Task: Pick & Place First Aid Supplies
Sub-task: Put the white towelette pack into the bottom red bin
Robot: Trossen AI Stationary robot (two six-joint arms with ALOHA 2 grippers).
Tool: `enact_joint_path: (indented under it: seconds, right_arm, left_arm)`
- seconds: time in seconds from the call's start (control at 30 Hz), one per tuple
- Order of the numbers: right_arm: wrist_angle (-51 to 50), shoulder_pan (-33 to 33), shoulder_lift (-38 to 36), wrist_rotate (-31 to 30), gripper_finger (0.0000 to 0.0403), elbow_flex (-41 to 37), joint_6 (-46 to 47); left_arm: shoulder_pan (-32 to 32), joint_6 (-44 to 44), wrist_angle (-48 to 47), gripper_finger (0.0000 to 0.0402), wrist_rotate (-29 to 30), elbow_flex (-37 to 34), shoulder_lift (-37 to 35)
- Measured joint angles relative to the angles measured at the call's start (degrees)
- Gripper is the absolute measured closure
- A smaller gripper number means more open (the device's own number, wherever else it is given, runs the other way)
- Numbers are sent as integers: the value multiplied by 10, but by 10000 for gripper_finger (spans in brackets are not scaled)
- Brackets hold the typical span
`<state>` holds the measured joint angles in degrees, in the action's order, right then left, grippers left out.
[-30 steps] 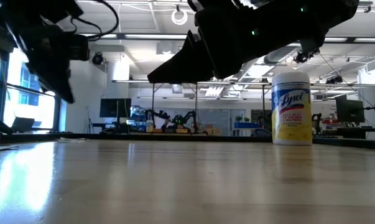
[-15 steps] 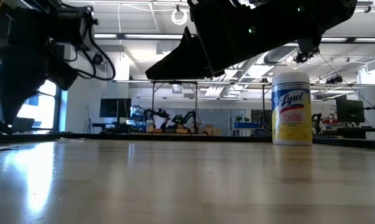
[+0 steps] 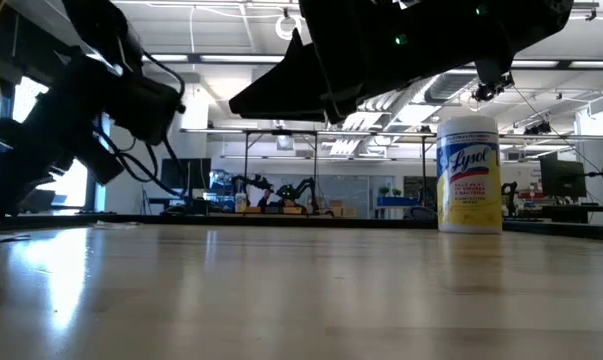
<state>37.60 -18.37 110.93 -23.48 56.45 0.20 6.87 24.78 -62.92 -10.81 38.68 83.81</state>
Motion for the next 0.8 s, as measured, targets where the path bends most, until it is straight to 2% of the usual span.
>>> enact_joint_path:
  seconds: [0.2, 0.37, 0.53, 0.8]
  right_arm:
    - [-1, 0, 0, 1, 284, 0, 0]
    - [-1, 0, 0, 1, 284, 0, 0]
    - [-2, 0, 0, 1, 284, 0, 0]
    - [-5, 0, 0, 1, 284, 0, 0]
  left_arm:
    - [-2, -37, 9, 268, -3, 2, 16]
    - [-1, -40, 14, 268, 37, 1, 16]
    - [-1, -39, 42, 268, 0, -20, 16]
    - [-1, -27, 50, 272, -3, -37, 15]
